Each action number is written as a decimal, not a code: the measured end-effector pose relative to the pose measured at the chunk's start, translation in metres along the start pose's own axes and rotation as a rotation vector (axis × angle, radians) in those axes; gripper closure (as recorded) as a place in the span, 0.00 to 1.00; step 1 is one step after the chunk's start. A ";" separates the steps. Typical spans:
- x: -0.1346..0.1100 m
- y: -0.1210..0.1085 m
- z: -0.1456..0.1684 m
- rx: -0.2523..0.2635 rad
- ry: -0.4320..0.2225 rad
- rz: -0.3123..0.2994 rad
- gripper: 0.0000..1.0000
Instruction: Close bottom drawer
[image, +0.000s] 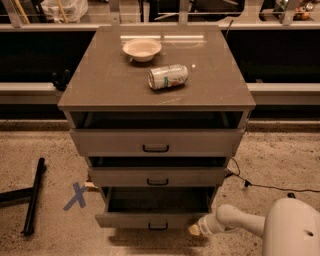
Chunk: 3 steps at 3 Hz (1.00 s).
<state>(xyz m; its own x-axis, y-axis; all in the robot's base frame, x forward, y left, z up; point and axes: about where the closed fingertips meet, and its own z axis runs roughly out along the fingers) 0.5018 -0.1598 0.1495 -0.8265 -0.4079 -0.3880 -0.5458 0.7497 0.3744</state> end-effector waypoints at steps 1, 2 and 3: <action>-0.036 -0.007 0.006 0.010 -0.089 -0.002 1.00; -0.064 -0.014 0.009 0.014 -0.151 0.005 1.00; -0.085 -0.018 0.010 0.016 -0.192 0.014 1.00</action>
Offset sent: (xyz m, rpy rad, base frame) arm 0.1001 0.0255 0.0238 0.1070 -0.1802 -0.1107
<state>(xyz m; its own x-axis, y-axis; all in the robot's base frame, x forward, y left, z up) 0.5828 -0.1334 0.1674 -0.7917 -0.2916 -0.5368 -0.5308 0.7634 0.3682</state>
